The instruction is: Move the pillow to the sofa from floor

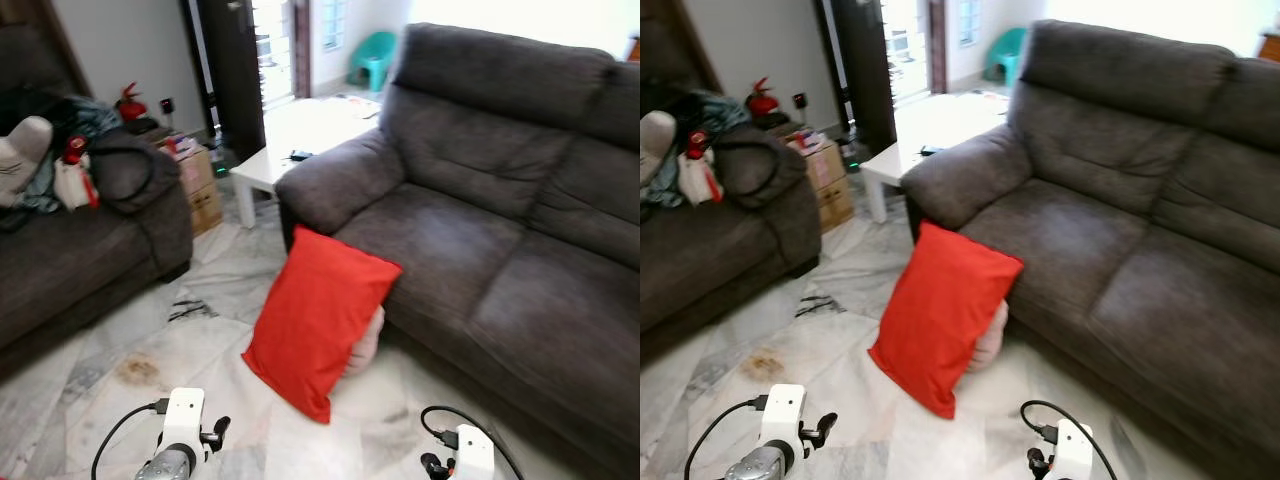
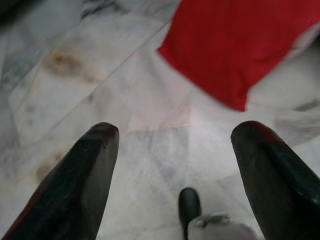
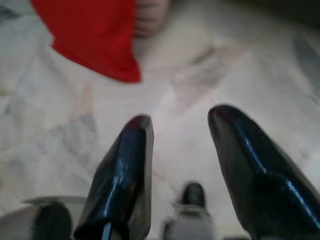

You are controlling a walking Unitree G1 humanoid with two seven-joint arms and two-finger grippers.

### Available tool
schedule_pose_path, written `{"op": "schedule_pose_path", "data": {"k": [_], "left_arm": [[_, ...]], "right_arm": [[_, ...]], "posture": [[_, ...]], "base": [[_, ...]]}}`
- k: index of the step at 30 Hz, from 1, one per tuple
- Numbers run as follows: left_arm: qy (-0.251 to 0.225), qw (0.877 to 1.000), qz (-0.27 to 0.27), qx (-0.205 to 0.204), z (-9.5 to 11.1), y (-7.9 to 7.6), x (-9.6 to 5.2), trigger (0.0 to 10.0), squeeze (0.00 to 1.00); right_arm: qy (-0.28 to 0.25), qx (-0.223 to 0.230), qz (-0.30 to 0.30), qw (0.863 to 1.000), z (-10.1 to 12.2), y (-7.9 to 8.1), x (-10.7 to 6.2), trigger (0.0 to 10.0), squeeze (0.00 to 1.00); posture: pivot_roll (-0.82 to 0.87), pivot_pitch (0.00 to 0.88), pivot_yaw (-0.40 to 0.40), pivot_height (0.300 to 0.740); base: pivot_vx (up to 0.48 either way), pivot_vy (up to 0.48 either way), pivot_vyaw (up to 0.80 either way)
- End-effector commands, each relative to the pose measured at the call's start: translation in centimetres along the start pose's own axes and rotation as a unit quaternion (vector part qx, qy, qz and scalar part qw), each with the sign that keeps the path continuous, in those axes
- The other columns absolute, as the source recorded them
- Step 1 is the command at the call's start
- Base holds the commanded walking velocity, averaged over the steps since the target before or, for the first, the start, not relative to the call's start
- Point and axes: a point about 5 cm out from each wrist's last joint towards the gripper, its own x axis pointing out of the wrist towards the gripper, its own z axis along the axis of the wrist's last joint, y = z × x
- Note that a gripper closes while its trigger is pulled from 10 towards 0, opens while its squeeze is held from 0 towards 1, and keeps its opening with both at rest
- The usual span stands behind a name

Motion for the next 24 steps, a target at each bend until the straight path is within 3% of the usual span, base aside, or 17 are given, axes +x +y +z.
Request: {"op": "schedule_pose_path", "data": {"k": [1,6,24], "left_arm": [[0.002,1.0,-0.004,-0.001,0.0,-0.3,0.1,10.0,0.0],[0.008,1.0,-0.002,-0.003,-0.3,-0.3,0.0,10.0,0.0],[0.026,1.0,0.0,-0.008,-1.2,-0.1,-0.3,10.0,0.0]], "right_arm": [[-0.007,-0.009,0.002,1.0,0.5,-0.1,0.1,10.0,0.0],[-0.003,-0.007,0.004,1.0,0.3,-0.1,0.0,10.0,0.0],[0.01,0.01,0.0,1.0,-0.4,-0.4,-0.1,10.0,0.0]], "posture": [[-0.01,0.0,-0.049,0.74],[-0.01,0.0,-0.05,0.74],[-0.01,0.0,-0.053,0.74]], "base": [[0.428,0.0,0.8],[0.436,0.0,0.77],[0.447,0.0,0.0]]}}
